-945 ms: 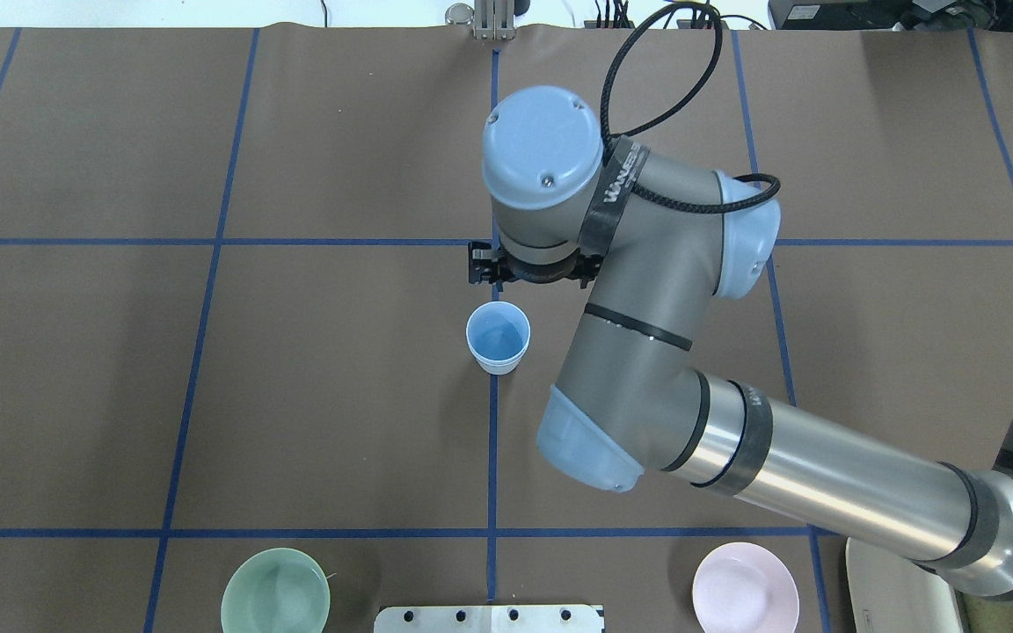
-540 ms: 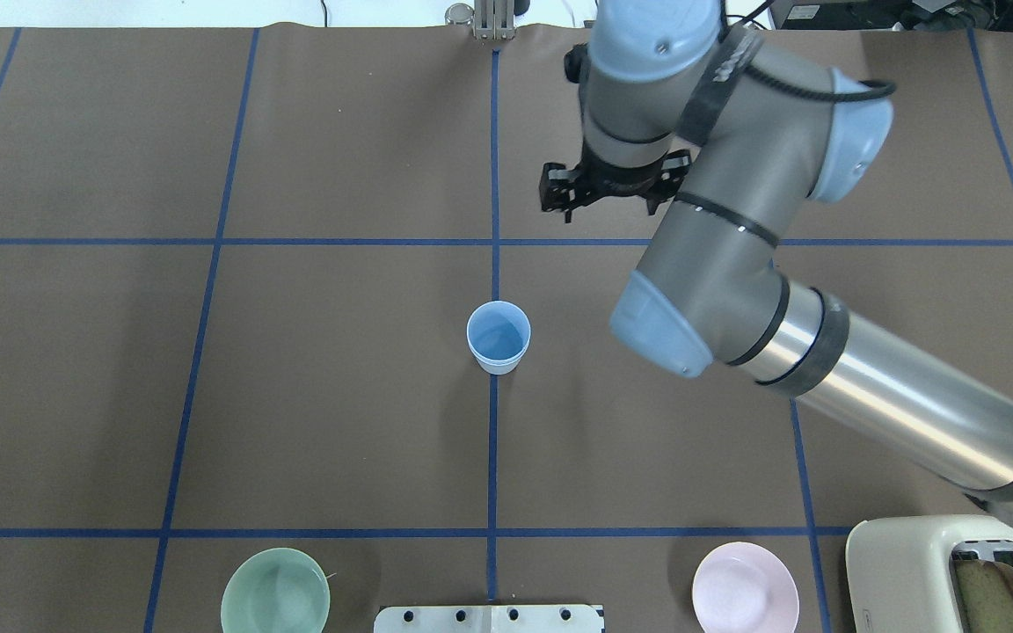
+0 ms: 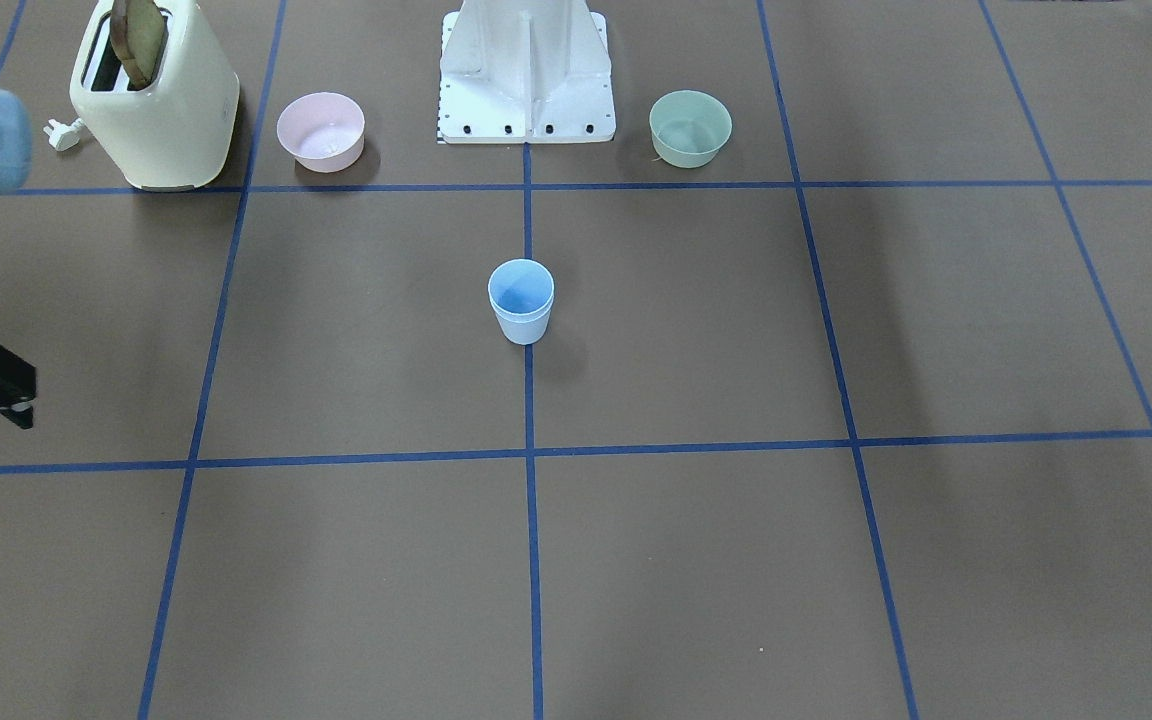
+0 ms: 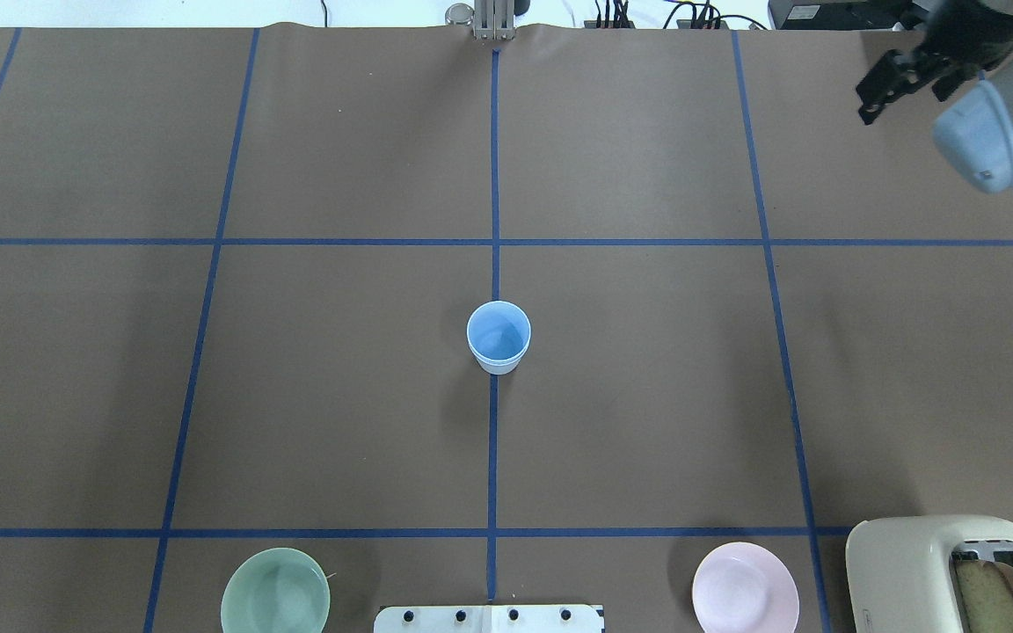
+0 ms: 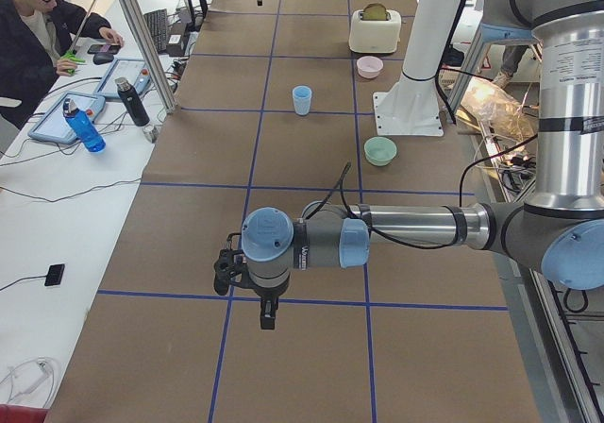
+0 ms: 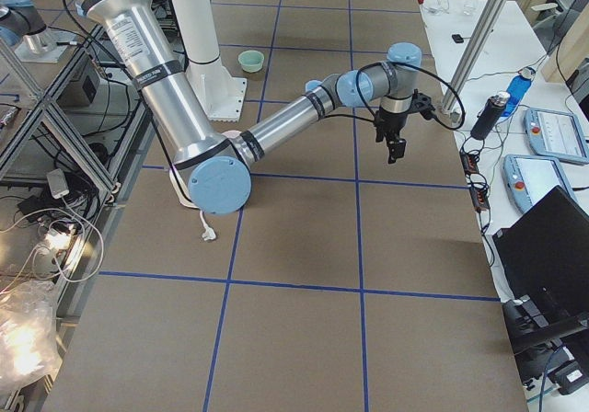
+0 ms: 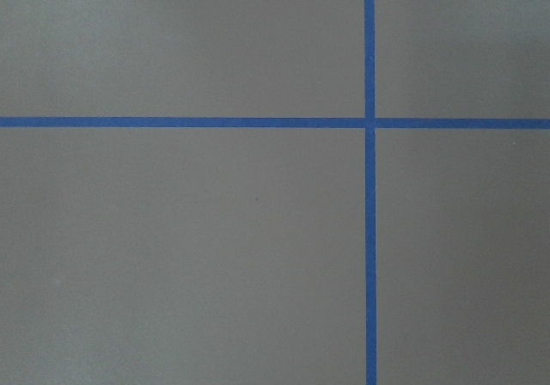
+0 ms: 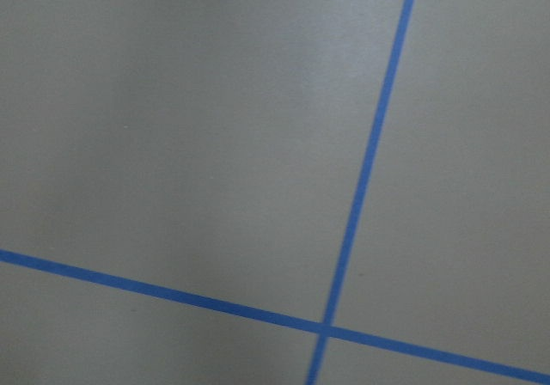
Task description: Stack blue cups with both arms
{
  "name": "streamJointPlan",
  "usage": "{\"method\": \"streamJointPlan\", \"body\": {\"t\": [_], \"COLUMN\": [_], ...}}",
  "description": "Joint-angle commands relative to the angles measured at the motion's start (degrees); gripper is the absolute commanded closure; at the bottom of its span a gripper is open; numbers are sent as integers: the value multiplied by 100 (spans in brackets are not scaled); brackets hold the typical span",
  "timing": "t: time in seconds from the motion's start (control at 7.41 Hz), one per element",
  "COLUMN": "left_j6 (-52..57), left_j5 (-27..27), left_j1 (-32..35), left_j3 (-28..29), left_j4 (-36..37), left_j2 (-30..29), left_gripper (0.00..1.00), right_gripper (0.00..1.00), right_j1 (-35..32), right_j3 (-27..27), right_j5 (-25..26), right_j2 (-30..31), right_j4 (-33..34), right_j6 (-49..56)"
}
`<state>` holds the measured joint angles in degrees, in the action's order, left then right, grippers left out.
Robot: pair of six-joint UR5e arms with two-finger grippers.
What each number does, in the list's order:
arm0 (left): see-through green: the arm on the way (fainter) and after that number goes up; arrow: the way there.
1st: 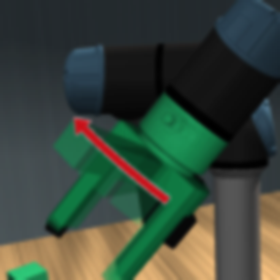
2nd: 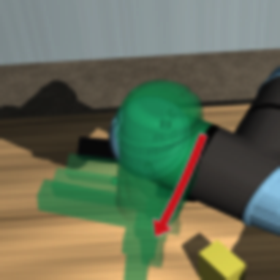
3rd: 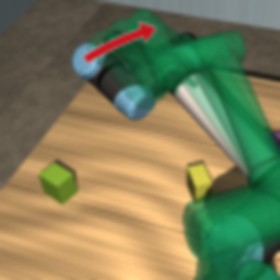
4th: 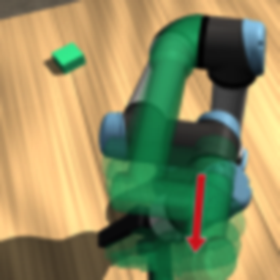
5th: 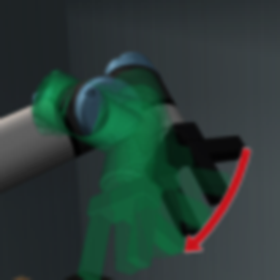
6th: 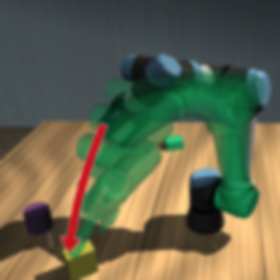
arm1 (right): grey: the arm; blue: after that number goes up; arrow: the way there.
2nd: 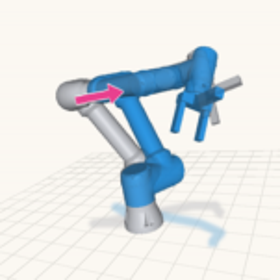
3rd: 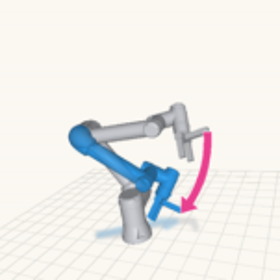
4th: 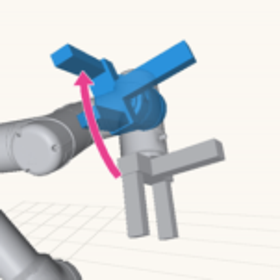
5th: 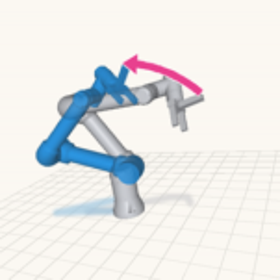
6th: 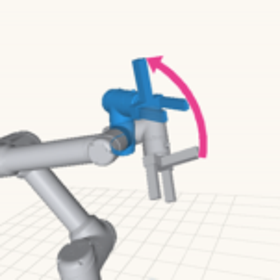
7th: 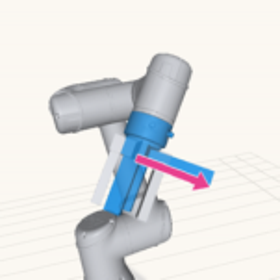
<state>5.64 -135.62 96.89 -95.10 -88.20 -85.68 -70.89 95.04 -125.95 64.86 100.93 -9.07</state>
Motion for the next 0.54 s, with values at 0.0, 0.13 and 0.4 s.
{"method": "streamJointPlan", "body": {"t": [0.0, 0.13, 0.4], "left_j6": [-11, -2, -2], "left_j5": [-9, -9, -9], "left_j1": [-3, -3, -3], "left_j3": [9, 0, 26], "left_j4": [-4, -13, -257], "left_j2": [7, 16, 34], "left_gripper": [2, 2, 2], "right_gripper": [0, 0, 0], "right_j1": [-425, -487, -828], "right_j3": [49, 33, 15], "right_j5": [-53, -35, -61], "right_j2": [1067, 1472, 1914], "right_j4": [-30, -30, -91], "right_j6": [774, 749, 687]}}
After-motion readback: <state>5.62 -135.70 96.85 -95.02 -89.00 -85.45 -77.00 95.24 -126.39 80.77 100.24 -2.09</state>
